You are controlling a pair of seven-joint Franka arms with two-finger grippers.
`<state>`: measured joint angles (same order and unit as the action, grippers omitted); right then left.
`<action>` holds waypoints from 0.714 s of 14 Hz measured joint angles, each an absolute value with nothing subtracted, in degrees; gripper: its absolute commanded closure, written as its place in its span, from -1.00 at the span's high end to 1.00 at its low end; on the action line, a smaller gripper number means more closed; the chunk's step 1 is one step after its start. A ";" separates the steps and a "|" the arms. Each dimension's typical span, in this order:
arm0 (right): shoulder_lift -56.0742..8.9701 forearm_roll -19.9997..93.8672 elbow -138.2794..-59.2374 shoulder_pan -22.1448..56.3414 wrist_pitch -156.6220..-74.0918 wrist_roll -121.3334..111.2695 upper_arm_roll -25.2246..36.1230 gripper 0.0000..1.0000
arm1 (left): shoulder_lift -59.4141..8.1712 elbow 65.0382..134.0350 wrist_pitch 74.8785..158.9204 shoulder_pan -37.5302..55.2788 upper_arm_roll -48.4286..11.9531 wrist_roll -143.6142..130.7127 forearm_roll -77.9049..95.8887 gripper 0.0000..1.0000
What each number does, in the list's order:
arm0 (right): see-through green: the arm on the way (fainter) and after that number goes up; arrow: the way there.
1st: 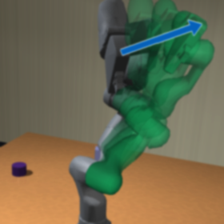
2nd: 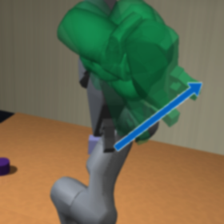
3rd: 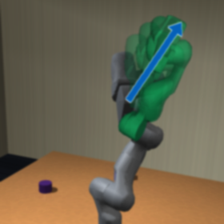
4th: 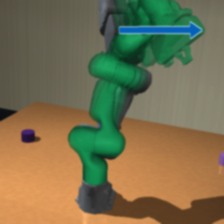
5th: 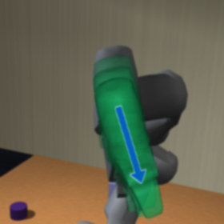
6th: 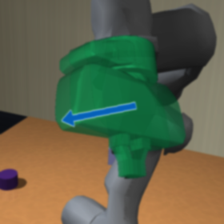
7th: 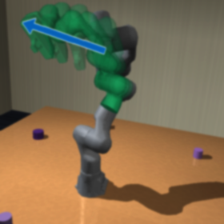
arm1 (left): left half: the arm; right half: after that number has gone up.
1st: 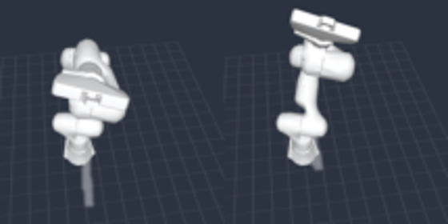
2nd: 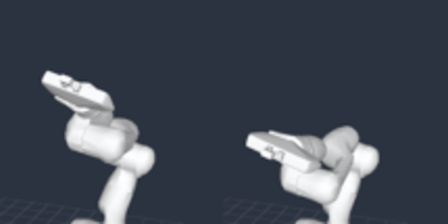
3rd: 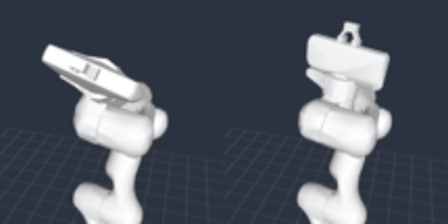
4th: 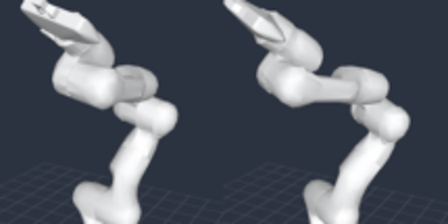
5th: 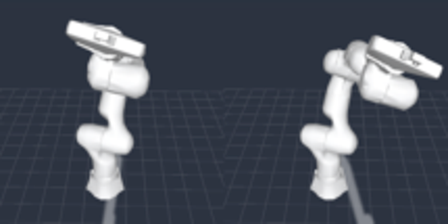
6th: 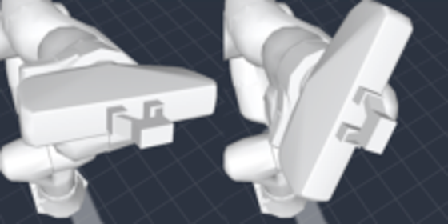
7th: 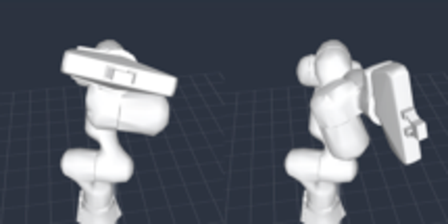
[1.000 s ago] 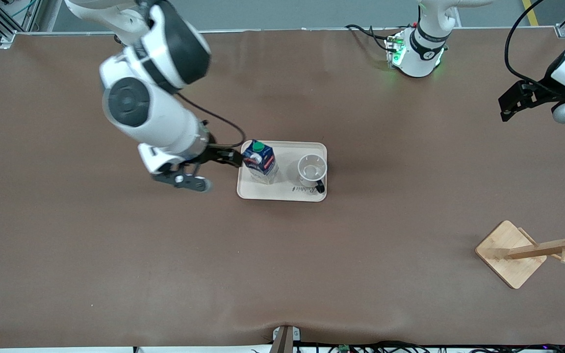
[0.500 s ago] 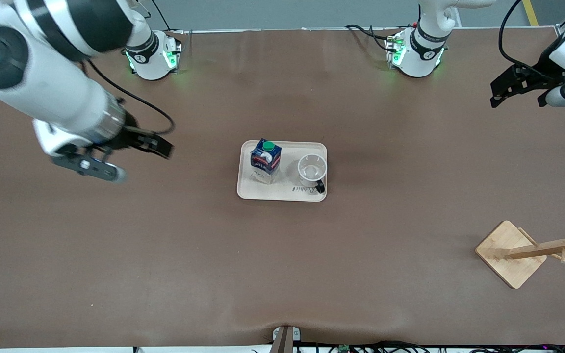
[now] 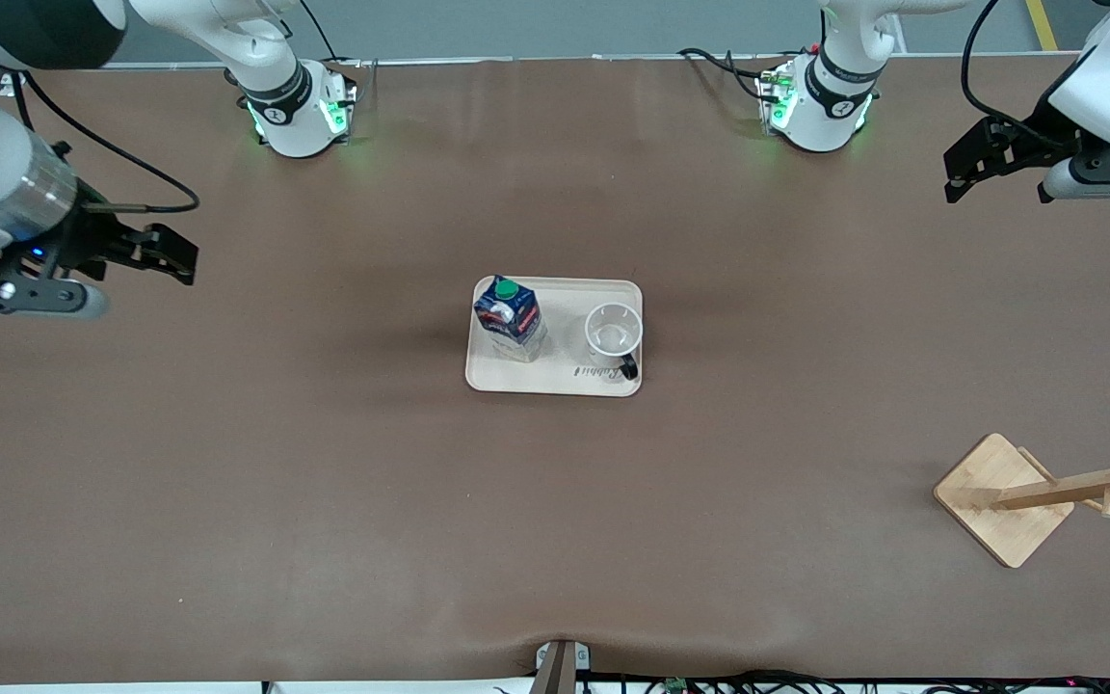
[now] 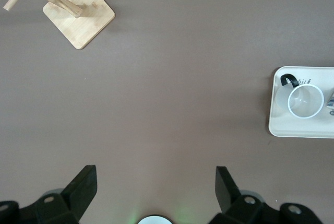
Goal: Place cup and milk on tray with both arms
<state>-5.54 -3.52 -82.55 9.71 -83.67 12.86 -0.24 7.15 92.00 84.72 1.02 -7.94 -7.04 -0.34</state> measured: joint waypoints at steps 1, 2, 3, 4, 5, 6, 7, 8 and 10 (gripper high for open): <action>-2.81 -3.27 -86.35 8.70 -85.45 12.83 -0.23 1.00 | 7.37 92.06 84.72 1.00 -7.97 -7.04 -0.33 1.00; -0.16 -2.81 -89.80 7.58 -86.40 12.82 -0.21 1.00 | 7.53 92.12 84.72 0.93 -7.98 -7.04 -0.33 1.00; 1.81 -1.84 -92.14 6.20 -86.64 12.82 -0.19 1.00 | 7.58 92.13 84.72 0.85 -7.98 -7.04 -0.33 1.00; 3.18 -0.33 -93.52 4.36 -86.48 12.79 -0.16 1.00 | 7.57 92.15 84.72 0.74 -7.98 -7.04 -0.33 1.00; 3.88 0.79 -93.82 2.35 -86.24 12.08 -0.08 1.00 | 7.58 92.21 84.77 0.60 -7.98 -7.04 -0.33 1.00; 4.18 1.39 -93.70 0.35 -86.10 10.22 0.04 1.00 | 7.57 92.26 84.95 0.43 -7.98 -7.03 -0.33 1.00; 4.28 1.60 -93.49 -1.59 -86.07 7.45 0.14 1.00 | 7.57 92.33 85.33 0.27 -7.97 -6.99 -0.33 1.00; 4.27 1.77 -93.31 -3.21 -86.18 5.11 0.23 1.00 | 7.53 92.40 85.62 0.16 -7.97 -6.95 -0.33 1.00; 4.14 2.07 -92.83 -4.61 -86.53 2.86 0.32 1.00 | 7.27 92.65 85.96 0.12 -7.99 -6.93 -0.33 1.00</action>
<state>4.14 2.07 -92.83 -4.61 -86.53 2.86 0.32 7.27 92.65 85.96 0.12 -7.99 -6.93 -0.33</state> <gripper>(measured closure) 0.000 0.000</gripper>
